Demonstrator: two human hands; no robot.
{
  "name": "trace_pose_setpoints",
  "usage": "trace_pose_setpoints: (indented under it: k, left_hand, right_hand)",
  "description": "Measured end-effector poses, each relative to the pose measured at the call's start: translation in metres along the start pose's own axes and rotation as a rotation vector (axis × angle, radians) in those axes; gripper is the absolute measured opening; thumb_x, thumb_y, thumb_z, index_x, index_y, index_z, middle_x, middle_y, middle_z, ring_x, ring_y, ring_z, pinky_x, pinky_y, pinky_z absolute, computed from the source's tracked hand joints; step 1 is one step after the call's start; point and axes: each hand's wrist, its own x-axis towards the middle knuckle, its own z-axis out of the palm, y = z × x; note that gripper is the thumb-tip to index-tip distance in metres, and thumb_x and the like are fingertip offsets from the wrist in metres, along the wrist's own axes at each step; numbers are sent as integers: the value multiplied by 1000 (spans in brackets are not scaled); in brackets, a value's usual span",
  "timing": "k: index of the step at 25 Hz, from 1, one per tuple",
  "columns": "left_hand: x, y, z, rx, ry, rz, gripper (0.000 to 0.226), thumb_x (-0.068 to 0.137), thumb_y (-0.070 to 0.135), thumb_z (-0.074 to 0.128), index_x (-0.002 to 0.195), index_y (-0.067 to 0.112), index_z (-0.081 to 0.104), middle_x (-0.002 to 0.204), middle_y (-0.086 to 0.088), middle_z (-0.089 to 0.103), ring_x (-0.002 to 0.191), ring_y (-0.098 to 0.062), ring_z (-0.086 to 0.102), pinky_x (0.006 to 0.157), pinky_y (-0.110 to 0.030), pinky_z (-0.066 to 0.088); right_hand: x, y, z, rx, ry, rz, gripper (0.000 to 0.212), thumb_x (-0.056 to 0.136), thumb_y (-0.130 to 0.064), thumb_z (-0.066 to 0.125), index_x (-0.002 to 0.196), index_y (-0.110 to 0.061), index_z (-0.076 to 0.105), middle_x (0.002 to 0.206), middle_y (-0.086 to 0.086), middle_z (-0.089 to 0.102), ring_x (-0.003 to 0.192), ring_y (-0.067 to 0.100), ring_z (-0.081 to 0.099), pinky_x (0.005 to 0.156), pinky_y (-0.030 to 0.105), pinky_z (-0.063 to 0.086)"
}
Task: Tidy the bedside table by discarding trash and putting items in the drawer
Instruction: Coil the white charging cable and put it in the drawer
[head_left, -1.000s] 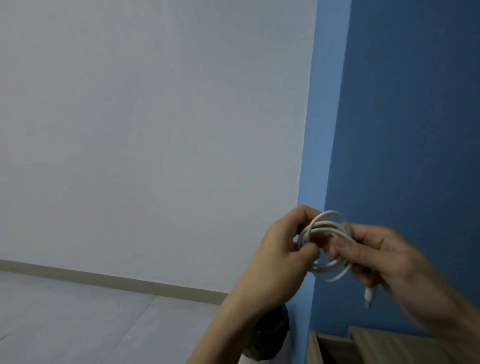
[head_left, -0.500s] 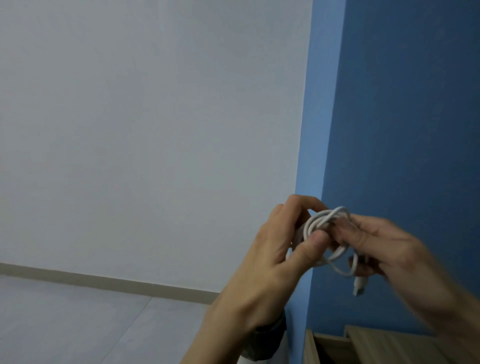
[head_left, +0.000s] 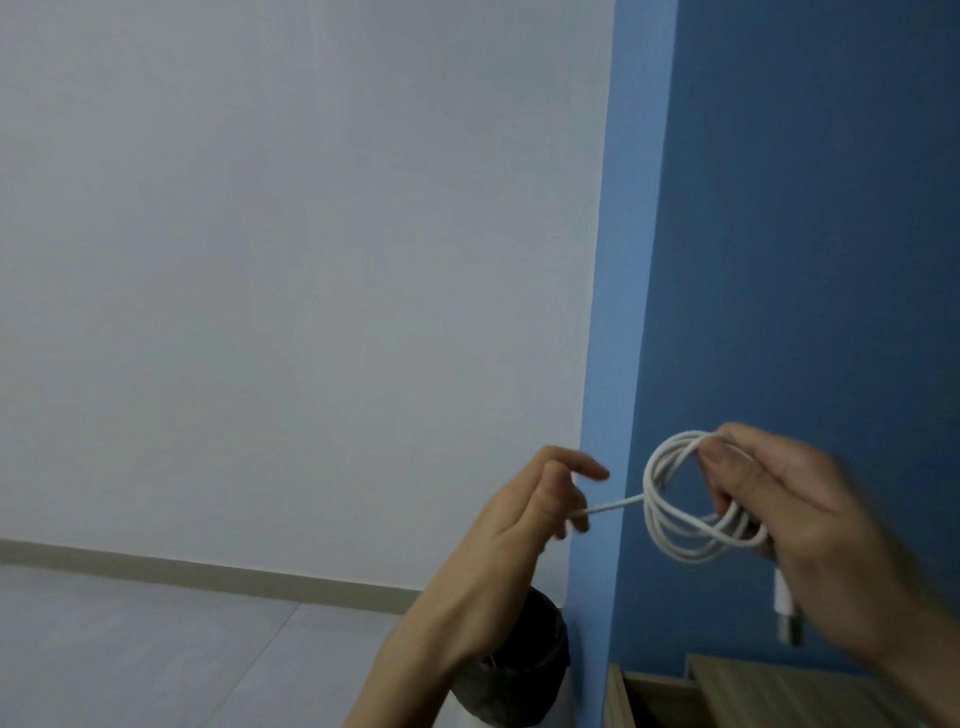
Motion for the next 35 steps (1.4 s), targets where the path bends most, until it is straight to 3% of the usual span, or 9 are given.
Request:
trace_pose_setpoints:
  k: [2, 7, 14, 18, 21, 24, 27, 30, 35]
  left_hand:
    - [5, 16, 11, -94, -7, 44, 43, 72, 79, 36, 95, 50, 58, 81, 14, 67, 80, 3, 63, 77, -18, 48]
    - [-1, 37, 46, -128, 142, 203, 12, 97, 24, 46, 99, 19, 57, 75, 13, 57, 68, 0, 53, 64, -14, 45]
    - [-1, 24, 49, 30, 264, 259, 39, 91, 47, 37, 76, 12, 48, 61, 4, 42, 56, -8, 37, 52, -32, 34]
    - [1, 25, 47, 8, 302, 295, 27, 88, 40, 41, 86, 21, 60, 76, 5, 62, 64, -2, 52, 59, -20, 42]
    - [4, 20, 43, 42, 342, 307, 22, 88, 38, 44, 89, 25, 62, 81, 11, 65, 68, 1, 56, 62, -10, 42]
    - [7, 16, 42, 93, 395, 318, 19, 88, 38, 45, 88, 27, 61, 80, 8, 63, 64, -1, 54, 58, -11, 40]
    - [8, 18, 43, 120, 408, 322, 19, 88, 39, 44, 88, 27, 59, 80, 6, 63, 63, -6, 55, 58, -19, 42]
    - [9, 22, 45, 138, 405, 310, 20, 88, 40, 41, 88, 27, 57, 76, 5, 61, 55, -7, 51, 52, -27, 45]
    - [9, 25, 45, 280, 393, 322, 27, 91, 45, 34, 89, 27, 54, 68, -1, 56, 54, -18, 48, 52, -34, 40]
  right_hand:
    - [0, -3, 6, -103, 15, -75, 43, 81, -55, 37, 63, -16, 45, 52, -6, 47, 45, 7, 40, 44, 19, 30]
    - [1, -9, 8, -284, -1, -266, 30, 90, -46, 30, 64, -35, 40, 66, -14, 50, 55, 2, 49, 49, 12, 34]
    - [0, -3, 5, -261, -63, -319, 32, 91, -54, 28, 70, -33, 40, 66, -14, 44, 55, 4, 46, 50, 14, 33]
    - [1, -6, -3, -289, -33, -227, 48, 79, -69, 35, 63, -27, 50, 59, -12, 54, 47, 4, 48, 45, 12, 33]
    - [-2, -5, -15, -346, -70, -134, 64, 71, -79, 34, 56, -20, 53, 48, 5, 49, 41, 15, 44, 41, 23, 31]
    - [-5, -4, -19, 171, -245, 65, 48, 50, -68, 67, 63, -22, 63, 49, 6, 36, 36, 10, 32, 34, 19, 25]
    - [-6, -5, -14, 677, -386, 212, 53, 41, -54, 85, 70, -15, 65, 57, 5, 48, 41, 12, 41, 37, 14, 37]
    - [-6, -11, -3, 604, -285, 59, 46, 48, -57, 80, 68, -19, 63, 64, -2, 64, 49, 17, 57, 47, 18, 49]
    - [-8, -8, 15, 205, 164, -190, 23, 66, -44, 70, 72, -26, 58, 72, -9, 61, 66, 12, 66, 63, 19, 55]
